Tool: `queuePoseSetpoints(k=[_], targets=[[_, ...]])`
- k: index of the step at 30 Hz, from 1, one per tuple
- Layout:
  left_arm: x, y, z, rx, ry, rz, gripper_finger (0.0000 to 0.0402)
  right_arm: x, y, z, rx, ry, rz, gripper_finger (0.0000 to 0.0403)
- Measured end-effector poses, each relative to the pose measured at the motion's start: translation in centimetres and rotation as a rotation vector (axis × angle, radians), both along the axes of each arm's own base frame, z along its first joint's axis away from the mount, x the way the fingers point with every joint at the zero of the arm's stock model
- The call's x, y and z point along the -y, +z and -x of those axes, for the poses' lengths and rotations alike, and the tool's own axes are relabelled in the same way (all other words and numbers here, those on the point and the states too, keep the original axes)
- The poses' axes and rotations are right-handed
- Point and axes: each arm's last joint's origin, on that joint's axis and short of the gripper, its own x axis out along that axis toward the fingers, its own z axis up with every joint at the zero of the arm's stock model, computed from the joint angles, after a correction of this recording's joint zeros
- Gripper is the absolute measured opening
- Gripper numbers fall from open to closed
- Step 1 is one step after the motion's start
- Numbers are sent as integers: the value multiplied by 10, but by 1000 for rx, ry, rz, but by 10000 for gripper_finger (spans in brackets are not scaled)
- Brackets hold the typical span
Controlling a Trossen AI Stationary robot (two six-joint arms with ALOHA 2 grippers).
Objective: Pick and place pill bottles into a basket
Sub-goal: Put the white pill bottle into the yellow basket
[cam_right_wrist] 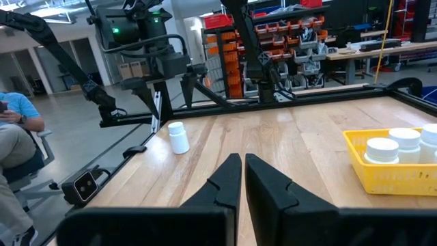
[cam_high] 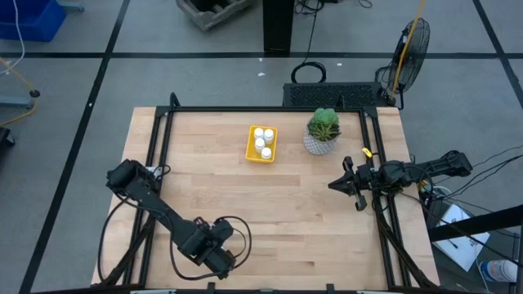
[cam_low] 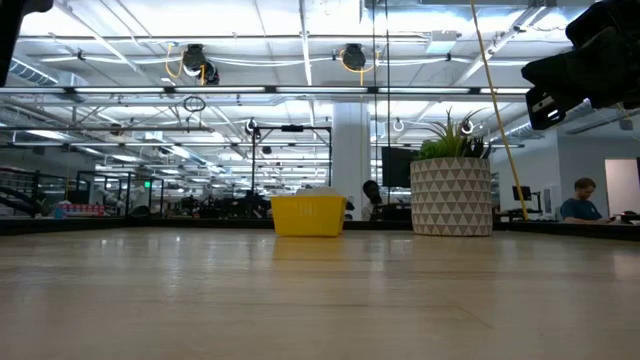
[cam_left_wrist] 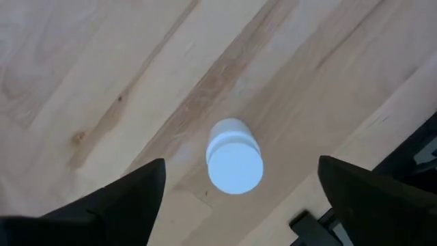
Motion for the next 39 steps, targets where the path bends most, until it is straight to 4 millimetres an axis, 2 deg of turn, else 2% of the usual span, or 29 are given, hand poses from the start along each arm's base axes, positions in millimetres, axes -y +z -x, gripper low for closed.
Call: queuePoseSetpoints(k=[10, 20, 29, 39], targets=[[4, -2, 3, 25, 50, -17, 392, 0, 0, 0, 0, 0, 0, 16], [10, -37, 11, -14, 114, 75, 392, 0, 0, 0, 0, 0, 0, 16], [7, -58, 18, -60, 130, 91, 392, 0, 0, 0, 0, 0, 0, 16], [4, -59, 11, -15, 133, 99, 392, 0, 0, 0, 0, 0, 0, 16]])
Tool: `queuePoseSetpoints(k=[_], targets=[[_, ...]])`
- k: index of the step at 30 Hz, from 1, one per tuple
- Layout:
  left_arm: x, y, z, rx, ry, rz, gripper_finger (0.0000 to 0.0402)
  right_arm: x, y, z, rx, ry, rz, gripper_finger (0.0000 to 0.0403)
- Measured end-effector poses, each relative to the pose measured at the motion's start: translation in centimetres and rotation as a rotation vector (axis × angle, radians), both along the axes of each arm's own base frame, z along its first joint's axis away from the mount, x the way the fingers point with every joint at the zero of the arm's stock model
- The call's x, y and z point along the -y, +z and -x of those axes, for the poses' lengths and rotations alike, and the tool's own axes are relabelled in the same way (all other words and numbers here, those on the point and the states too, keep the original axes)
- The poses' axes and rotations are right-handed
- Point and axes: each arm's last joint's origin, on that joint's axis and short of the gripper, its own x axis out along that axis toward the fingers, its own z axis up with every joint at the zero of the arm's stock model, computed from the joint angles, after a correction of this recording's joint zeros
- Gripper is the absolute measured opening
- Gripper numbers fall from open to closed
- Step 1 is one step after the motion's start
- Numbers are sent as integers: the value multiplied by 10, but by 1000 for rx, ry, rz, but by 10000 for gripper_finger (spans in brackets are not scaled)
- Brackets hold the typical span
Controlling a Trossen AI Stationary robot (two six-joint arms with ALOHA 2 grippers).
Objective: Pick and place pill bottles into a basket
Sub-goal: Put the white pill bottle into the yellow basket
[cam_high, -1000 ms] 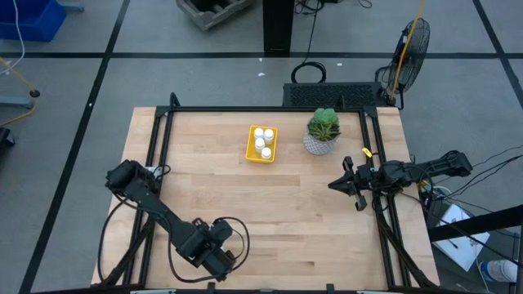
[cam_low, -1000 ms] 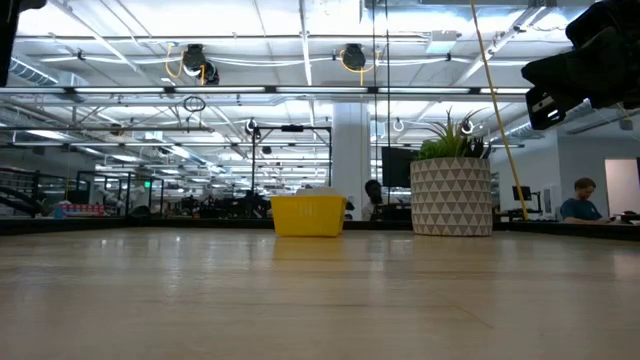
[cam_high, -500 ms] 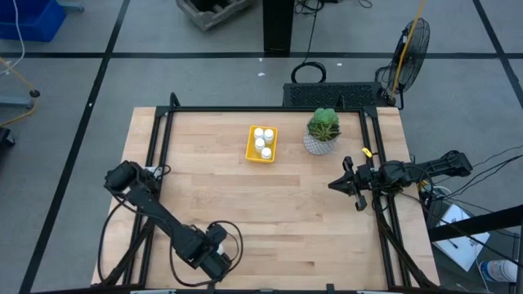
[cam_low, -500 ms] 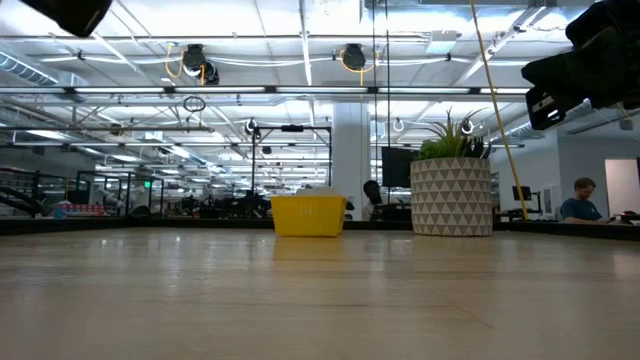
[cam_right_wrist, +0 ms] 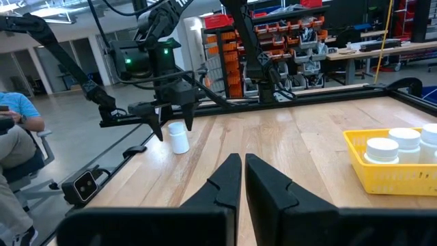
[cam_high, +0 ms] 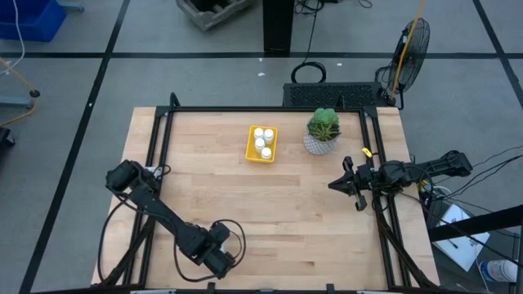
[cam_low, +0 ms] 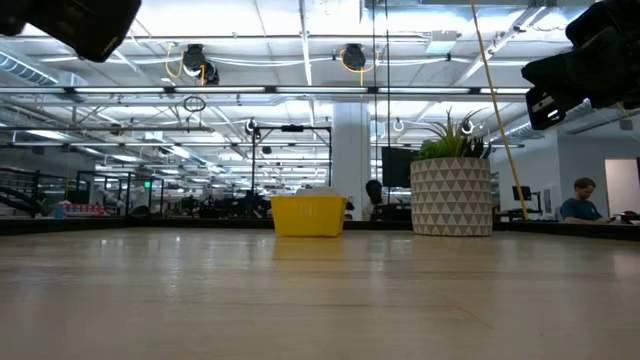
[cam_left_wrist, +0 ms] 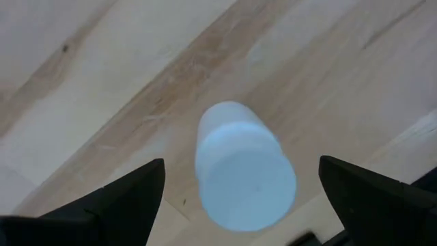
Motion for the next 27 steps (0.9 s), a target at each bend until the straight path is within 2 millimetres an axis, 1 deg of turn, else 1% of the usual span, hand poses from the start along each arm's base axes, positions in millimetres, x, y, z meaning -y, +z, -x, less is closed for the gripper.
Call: queuePoseSetpoints(k=[5, 13, 15, 18, 24, 27], targets=[[-5, 0, -4, 3, 12, -1, 392, 0, 0, 0, 0, 0, 0, 16], [-4, 0, -4, -2, 19, 8, 392, 0, 0, 0, 0, 0, 0, 16], [-4, 0, -4, -4, 18, 9, 384, 0, 0, 0, 0, 0, 0, 16], [-4, 0, -4, -3, 18, 8, 354, 0, 0, 0, 0, 0, 0, 16], [-4, 0, -4, -12, 20, 20, 275, 0, 0, 0, 0, 0, 0, 16], [-4, 0, -4, -16, 20, 23, 246, 0, 0, 0, 0, 0, 0, 16]])
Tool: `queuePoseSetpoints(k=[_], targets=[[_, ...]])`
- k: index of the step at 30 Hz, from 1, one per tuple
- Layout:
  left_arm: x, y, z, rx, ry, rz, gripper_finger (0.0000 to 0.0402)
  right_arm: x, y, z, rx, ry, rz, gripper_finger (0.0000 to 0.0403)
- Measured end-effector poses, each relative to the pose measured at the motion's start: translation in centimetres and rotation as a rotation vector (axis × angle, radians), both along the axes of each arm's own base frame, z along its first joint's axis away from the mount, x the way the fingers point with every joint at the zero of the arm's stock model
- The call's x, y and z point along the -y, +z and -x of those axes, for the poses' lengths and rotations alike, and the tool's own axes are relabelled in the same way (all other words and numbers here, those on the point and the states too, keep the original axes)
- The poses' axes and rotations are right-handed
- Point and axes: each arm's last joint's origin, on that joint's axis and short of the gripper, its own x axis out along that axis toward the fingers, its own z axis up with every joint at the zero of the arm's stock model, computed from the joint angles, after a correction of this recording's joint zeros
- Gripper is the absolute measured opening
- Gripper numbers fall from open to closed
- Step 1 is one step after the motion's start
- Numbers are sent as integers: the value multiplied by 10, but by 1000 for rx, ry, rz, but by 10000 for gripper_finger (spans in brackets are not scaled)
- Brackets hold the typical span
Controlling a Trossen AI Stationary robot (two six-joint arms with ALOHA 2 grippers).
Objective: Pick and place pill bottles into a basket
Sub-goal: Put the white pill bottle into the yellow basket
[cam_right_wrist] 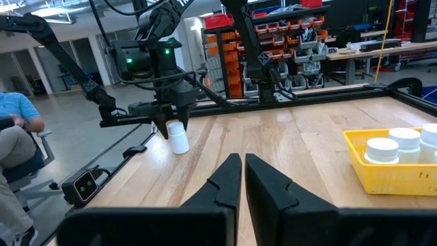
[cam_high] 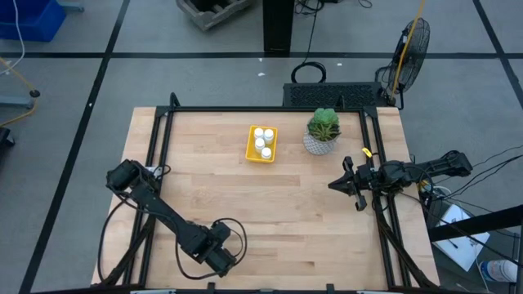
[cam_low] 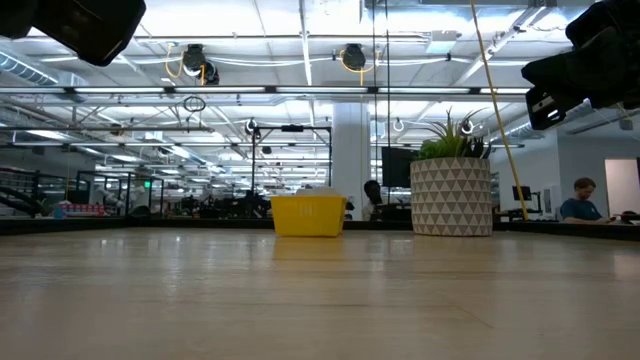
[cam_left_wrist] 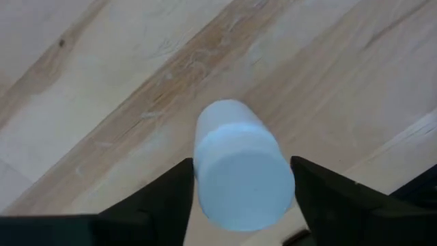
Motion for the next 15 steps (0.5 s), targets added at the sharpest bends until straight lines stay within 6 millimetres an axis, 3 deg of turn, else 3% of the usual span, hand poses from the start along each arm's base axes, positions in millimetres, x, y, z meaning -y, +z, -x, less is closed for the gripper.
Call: queuePoseSetpoints(k=[9, 15], targets=[[-5, 0, -4, 5, 16, -5, 178, 0, 0, 0, 0, 0, 0, 16], [-9, 1, -7, 17, 25, -14, 206, 0, 0, 0, 0, 0, 0, 16]])
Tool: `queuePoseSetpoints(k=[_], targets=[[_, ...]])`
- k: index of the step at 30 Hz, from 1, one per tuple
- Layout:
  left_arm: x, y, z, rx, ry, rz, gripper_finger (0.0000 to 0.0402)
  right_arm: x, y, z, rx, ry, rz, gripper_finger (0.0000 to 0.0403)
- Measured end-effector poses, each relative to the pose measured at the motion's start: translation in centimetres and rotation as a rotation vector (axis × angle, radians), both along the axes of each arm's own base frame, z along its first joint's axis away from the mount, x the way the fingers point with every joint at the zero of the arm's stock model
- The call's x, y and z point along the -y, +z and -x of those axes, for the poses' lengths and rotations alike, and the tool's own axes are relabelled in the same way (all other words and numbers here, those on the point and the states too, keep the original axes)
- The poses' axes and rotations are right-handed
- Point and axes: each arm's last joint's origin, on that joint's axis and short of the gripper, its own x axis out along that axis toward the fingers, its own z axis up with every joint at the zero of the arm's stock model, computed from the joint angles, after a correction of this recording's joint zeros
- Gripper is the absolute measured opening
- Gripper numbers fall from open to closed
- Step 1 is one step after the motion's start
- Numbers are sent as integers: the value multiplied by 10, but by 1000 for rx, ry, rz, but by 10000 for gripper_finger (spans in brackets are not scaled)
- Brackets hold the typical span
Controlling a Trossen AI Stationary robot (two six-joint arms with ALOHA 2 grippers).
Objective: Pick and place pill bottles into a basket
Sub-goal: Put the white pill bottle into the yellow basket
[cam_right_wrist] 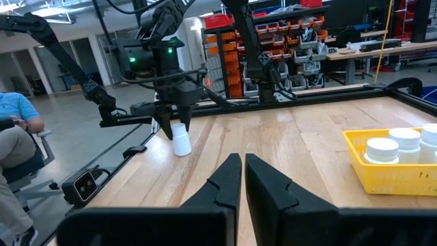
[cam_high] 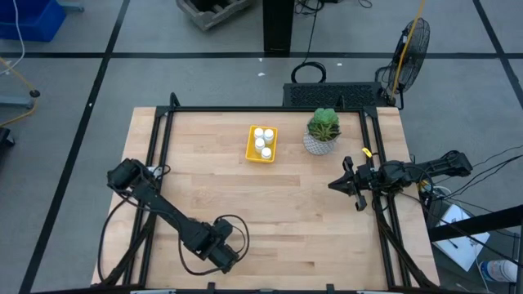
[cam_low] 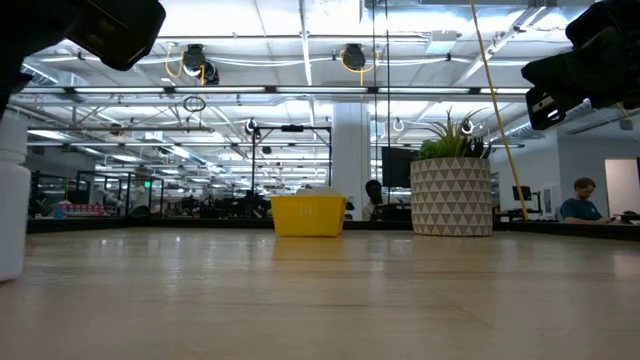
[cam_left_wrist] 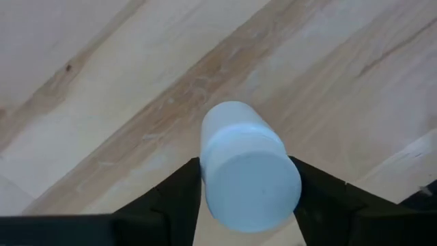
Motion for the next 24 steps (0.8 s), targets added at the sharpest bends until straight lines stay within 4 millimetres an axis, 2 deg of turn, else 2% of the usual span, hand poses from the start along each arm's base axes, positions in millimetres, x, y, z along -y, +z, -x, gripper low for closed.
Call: queuePoseSetpoints(k=[4, 11, 19, 24], targets=[[-4, 0, -3, 1, -6, -2, 213, 0, 0, 0, 0, 0, 0, 16], [-14, 0, -10, 5, -23, -5, 172, 0, 0, 0, 0, 0, 0, 16], [-37, 0, -25, 6, -22, -6, 202, 0, 0, 0, 0, 0, 0, 16], [-55, 4, -33, 13, -46, 8, 185, 0, 0, 0, 0, 0, 0, 16]])
